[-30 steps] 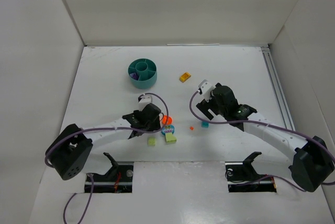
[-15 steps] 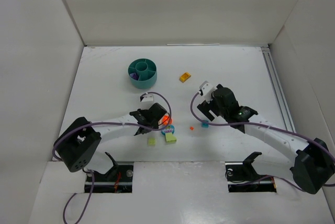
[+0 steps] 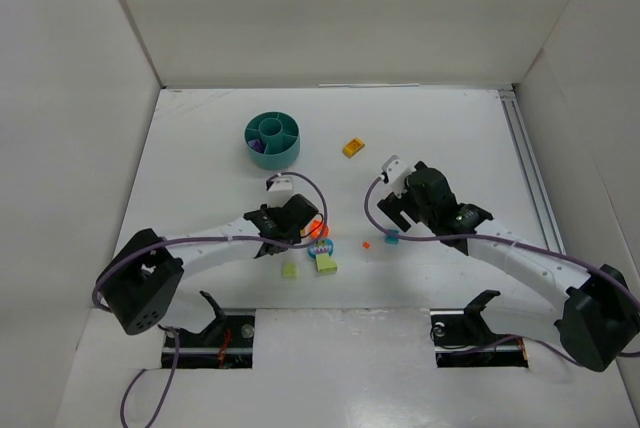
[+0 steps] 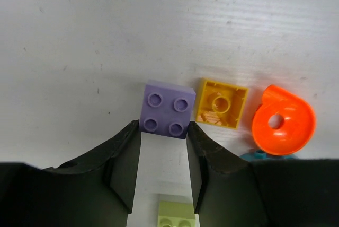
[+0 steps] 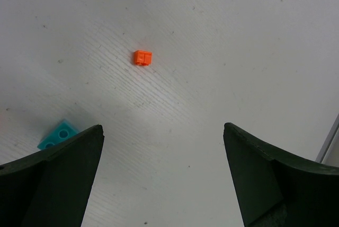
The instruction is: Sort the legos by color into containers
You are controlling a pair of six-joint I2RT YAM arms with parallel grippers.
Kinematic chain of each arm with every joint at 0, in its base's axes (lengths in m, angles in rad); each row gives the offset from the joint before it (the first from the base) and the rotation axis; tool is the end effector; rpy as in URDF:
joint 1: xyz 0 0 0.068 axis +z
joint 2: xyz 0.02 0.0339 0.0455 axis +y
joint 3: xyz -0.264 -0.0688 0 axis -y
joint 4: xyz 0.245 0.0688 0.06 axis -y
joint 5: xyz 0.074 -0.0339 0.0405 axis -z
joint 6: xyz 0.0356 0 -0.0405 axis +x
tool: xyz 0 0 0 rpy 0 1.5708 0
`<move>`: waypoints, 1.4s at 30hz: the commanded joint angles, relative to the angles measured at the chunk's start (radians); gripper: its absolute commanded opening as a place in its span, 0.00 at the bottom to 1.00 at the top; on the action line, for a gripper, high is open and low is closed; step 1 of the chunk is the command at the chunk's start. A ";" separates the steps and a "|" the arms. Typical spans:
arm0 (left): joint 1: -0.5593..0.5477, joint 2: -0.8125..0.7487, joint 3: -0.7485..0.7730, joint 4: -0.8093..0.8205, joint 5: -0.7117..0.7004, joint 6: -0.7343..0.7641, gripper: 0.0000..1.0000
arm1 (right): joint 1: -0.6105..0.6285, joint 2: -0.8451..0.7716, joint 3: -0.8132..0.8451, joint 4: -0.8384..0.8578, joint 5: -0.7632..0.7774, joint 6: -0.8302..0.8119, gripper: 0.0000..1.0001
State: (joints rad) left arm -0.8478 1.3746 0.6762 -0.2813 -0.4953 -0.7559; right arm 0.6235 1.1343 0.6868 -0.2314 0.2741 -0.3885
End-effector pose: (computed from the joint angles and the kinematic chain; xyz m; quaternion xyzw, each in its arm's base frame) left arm 0.1804 -0.1788 0.1734 -0.0287 0.9298 -0.0399 0.3649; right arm 0.2001 0.1320 0.2328 -0.3816 0.8103 -0.0723 0.4388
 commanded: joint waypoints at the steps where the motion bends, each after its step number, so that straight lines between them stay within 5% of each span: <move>1: 0.030 -0.081 0.086 -0.032 -0.095 0.032 0.18 | 0.010 -0.030 0.003 0.046 0.014 0.013 0.99; 10: 0.266 -0.109 0.247 0.108 -0.094 0.269 0.18 | -0.001 -0.030 0.023 0.046 0.036 0.013 0.99; 19: 0.498 0.059 0.434 0.231 0.086 0.423 0.19 | -0.048 0.033 0.074 0.046 0.045 0.004 0.99; 31: 0.549 0.239 0.563 0.232 0.165 0.458 0.19 | -0.087 0.051 0.092 0.064 0.045 -0.006 0.99; 42: 0.558 0.300 0.594 0.232 0.207 0.468 0.30 | -0.096 0.051 0.092 0.064 0.036 -0.006 0.99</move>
State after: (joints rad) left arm -0.2905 1.6730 1.2282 -0.0700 -0.3023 -0.3035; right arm 0.5358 1.1866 0.7322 -0.2153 0.3069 -0.3939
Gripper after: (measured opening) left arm 0.333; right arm 0.988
